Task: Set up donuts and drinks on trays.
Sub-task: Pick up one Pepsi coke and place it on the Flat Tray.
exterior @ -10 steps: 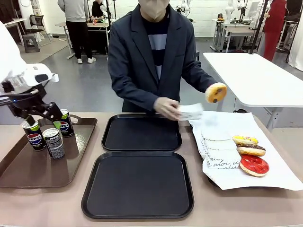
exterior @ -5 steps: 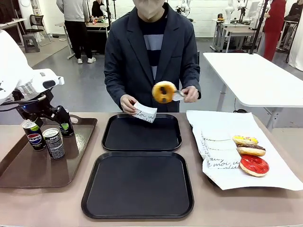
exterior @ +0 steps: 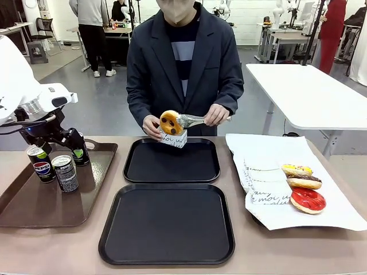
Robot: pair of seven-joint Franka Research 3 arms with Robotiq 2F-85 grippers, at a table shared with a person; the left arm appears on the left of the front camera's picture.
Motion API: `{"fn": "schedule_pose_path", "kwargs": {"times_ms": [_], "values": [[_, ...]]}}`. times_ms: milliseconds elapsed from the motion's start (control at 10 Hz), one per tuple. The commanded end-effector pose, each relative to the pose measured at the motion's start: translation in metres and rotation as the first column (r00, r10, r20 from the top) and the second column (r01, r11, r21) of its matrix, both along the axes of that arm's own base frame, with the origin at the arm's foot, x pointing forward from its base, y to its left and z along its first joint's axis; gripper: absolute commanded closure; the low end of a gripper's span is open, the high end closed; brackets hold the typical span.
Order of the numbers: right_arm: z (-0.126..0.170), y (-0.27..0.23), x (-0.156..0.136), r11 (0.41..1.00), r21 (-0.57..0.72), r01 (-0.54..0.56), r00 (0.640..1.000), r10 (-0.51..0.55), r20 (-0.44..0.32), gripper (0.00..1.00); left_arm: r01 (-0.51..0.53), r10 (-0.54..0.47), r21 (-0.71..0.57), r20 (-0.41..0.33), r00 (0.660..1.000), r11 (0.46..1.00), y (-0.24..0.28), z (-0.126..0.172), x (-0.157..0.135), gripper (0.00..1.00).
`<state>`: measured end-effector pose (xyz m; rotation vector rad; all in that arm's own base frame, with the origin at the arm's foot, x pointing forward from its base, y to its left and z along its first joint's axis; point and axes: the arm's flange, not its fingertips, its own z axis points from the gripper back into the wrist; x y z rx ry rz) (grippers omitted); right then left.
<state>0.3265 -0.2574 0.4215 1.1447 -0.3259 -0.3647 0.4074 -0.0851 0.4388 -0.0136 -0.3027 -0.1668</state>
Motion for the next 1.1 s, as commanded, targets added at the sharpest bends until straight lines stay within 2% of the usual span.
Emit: {"fn": "schedule_pose_path", "kwargs": {"times_ms": [0,200,500,1000], "values": [[0.000,0.000,-0.001,1.000,0.008,-0.003,1.000,0.003,0.005,0.00,-0.006,0.005,0.025,0.026,1.000,1.000,-0.003,-0.007,0.004,0.00],[0.000,0.000,-0.001,1.000,0.008,-0.003,1.000,0.003,0.005,0.00,-0.025,0.025,0.024,0.012,1.000,0.999,0.000,-0.013,0.011,0.00],[0.000,0.000,-0.001,1.000,0.008,-0.003,1.000,0.003,0.005,0.00,-0.122,0.120,-0.024,-0.077,0.990,0.992,0.013,-0.029,0.029,0.00],[0.000,0.000,-0.001,1.000,0.008,-0.003,1.000,0.003,0.005,0.00,-0.180,0.177,-0.009,-0.156,0.972,0.984,0.016,-0.049,0.038,0.00]]}}
